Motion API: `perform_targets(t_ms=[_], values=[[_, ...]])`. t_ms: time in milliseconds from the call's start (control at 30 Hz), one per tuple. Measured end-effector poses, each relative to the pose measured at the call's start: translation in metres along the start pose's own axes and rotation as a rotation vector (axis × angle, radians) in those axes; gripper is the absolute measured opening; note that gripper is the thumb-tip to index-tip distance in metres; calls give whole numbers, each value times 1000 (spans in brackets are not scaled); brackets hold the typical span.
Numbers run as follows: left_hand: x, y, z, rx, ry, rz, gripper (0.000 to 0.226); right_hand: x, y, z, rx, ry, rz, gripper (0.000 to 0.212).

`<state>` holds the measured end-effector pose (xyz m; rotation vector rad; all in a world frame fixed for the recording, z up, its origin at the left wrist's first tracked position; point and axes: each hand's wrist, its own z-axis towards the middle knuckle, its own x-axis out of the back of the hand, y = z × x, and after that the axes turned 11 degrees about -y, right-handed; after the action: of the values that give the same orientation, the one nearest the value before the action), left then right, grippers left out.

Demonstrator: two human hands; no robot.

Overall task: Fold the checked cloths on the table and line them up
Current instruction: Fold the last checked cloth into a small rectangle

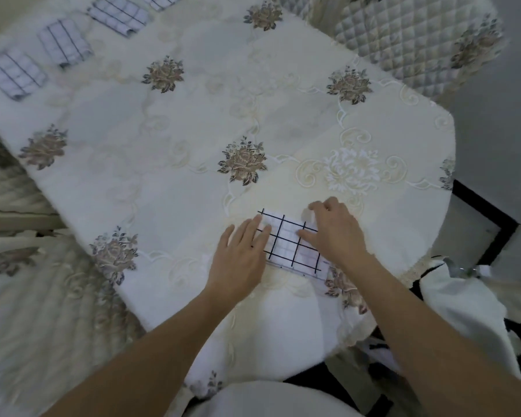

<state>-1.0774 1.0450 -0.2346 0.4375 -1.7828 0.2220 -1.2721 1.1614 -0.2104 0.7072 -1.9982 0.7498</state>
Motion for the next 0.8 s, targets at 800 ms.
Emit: perform_targets(t_ms=[800], values=[[-2,31,-15,459,32,-480,39,51,-8,53,205,-698,461,30]])
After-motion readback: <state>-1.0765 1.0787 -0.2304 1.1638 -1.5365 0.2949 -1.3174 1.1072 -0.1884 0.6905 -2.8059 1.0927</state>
